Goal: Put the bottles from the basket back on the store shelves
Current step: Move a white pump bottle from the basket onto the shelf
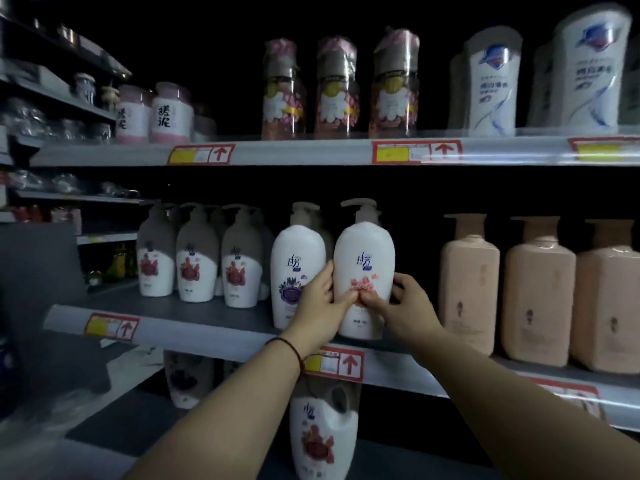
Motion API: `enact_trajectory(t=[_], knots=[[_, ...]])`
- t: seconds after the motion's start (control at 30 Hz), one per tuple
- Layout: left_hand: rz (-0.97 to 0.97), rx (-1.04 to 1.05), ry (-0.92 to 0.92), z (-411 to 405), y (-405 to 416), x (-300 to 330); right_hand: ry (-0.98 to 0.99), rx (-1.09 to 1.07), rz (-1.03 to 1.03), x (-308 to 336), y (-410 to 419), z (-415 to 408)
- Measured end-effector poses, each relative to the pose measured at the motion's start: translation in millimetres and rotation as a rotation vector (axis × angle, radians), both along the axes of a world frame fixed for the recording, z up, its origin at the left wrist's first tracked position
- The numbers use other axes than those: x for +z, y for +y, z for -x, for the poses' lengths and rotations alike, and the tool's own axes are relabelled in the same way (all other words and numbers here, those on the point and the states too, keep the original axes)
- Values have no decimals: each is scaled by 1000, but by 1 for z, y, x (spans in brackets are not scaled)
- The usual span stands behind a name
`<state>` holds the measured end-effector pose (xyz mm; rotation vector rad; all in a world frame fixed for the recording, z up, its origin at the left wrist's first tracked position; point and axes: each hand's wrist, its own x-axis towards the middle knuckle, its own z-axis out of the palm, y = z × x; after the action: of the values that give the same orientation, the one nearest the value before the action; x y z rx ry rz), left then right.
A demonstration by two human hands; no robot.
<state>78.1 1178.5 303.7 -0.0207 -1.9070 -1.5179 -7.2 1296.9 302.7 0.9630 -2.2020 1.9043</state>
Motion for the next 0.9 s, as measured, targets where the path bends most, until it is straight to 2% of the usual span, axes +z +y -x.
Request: enact_trajectory(t=[0.23, 0.47, 0.6, 0.7, 0.8, 0.9], knots=[[42, 85, -69, 19, -15, -16, 21, -70, -79, -11, -12, 1], [226, 240, -192, 13, -8, -22, 119, -242, -243, -8, -13, -21], [570, 428, -138, -32, 11, -47, 285, -334, -286, -35, 6, -52], [876, 578, -141, -76, 21, -76, 491, -421, -391, -74, 27, -82], [1072, 518, -321, -116, 29, -117, 661, -343, -531, -118, 51, -102], [1174, 491, -464, -149, 41, -170, 697, -189, -720, -164, 77, -121]])
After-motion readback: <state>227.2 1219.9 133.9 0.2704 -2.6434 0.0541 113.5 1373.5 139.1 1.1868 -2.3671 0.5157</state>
